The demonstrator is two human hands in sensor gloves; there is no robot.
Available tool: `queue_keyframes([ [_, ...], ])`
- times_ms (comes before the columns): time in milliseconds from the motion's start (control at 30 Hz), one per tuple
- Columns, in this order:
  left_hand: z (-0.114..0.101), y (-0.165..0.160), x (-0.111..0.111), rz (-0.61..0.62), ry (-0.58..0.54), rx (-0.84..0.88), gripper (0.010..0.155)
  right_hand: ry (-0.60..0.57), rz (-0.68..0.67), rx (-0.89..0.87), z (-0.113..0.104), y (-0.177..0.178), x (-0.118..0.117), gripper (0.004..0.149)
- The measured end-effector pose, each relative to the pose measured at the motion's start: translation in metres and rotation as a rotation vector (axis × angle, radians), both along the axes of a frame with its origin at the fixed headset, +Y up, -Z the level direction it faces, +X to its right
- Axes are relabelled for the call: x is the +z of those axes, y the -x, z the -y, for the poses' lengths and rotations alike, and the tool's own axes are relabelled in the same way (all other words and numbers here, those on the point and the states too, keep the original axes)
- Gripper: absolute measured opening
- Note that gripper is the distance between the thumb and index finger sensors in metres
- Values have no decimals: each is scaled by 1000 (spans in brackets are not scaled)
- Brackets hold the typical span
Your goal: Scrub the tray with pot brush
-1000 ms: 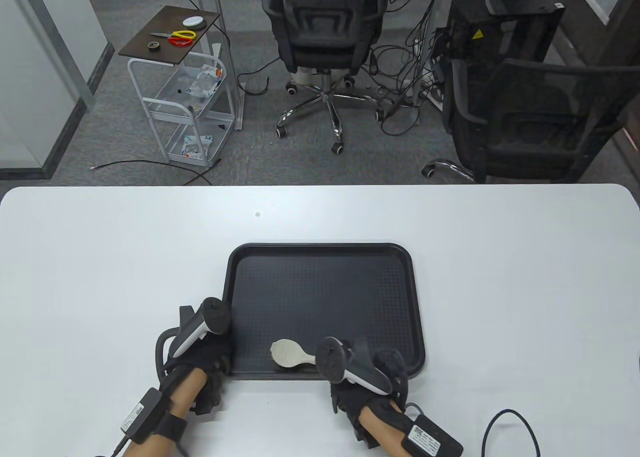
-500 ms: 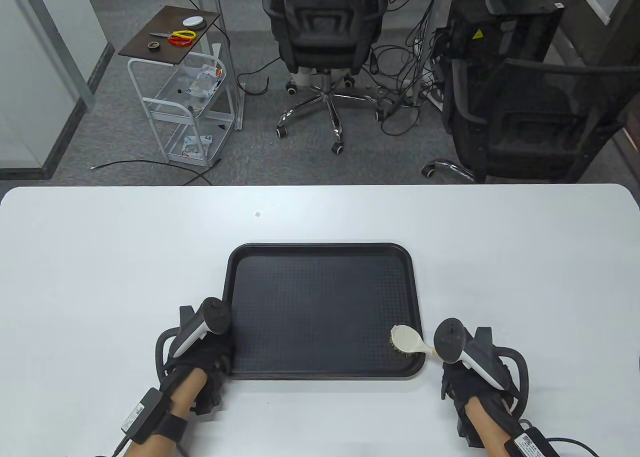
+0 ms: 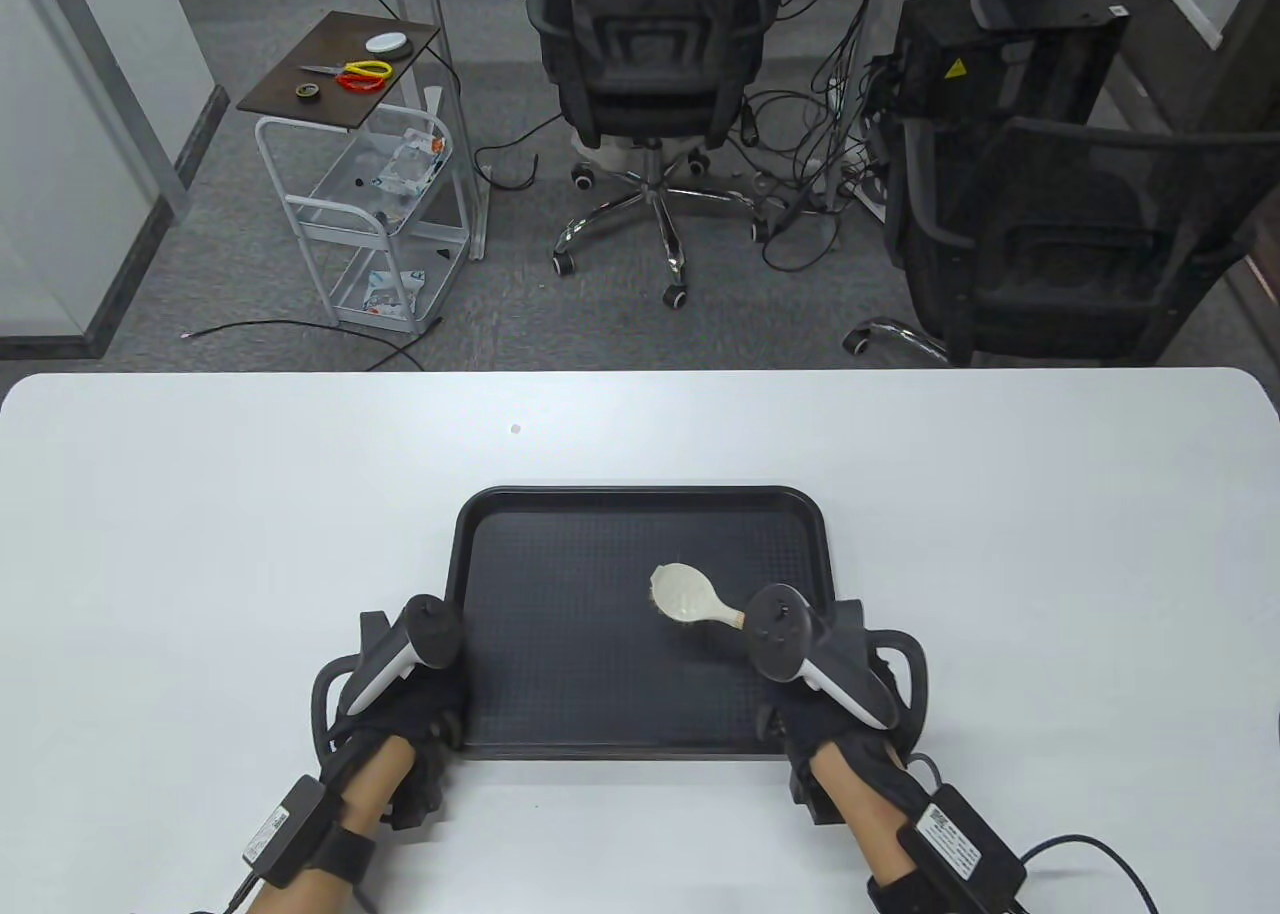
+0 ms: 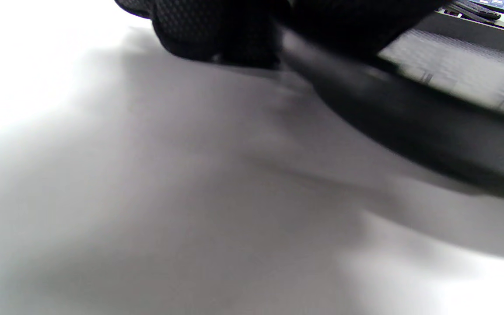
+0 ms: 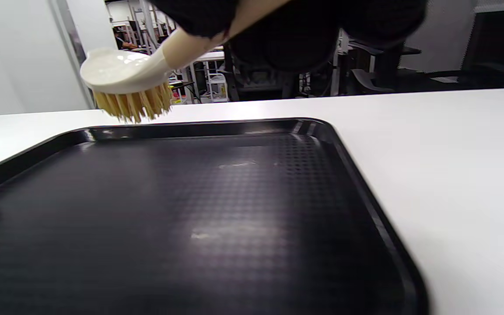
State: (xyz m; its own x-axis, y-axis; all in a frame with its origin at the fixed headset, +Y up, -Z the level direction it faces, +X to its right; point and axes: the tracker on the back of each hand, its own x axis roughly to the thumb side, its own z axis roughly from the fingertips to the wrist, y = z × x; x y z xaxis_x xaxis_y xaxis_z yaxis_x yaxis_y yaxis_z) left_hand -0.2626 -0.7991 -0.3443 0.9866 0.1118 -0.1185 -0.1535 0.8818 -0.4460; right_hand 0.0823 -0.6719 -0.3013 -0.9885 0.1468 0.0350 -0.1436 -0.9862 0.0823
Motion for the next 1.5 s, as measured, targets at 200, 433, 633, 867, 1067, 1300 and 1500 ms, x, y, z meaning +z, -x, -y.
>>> queue_keyframes([
  [200,0,0,0,1,2,6,76,-38,-46,-66,1,61,-31,55],
  [433,0,1,0,3,3,12,76,7,-37,-103,25,122,-73,55],
  [633,0,1,-1,8,7,19,76,68,9,-73,58,144,-98,55],
  [867,0,1,-1,6,5,14,76,83,29,-38,86,130,-106,55],
  [1067,0,1,-1,6,6,15,76,88,126,-37,89,70,-106,53],
  [1300,0,1,-1,5,5,12,76,85,299,24,82,-28,-97,53],
  [1500,0,1,-1,5,4,11,76,95,411,113,74,-85,-87,53],
])
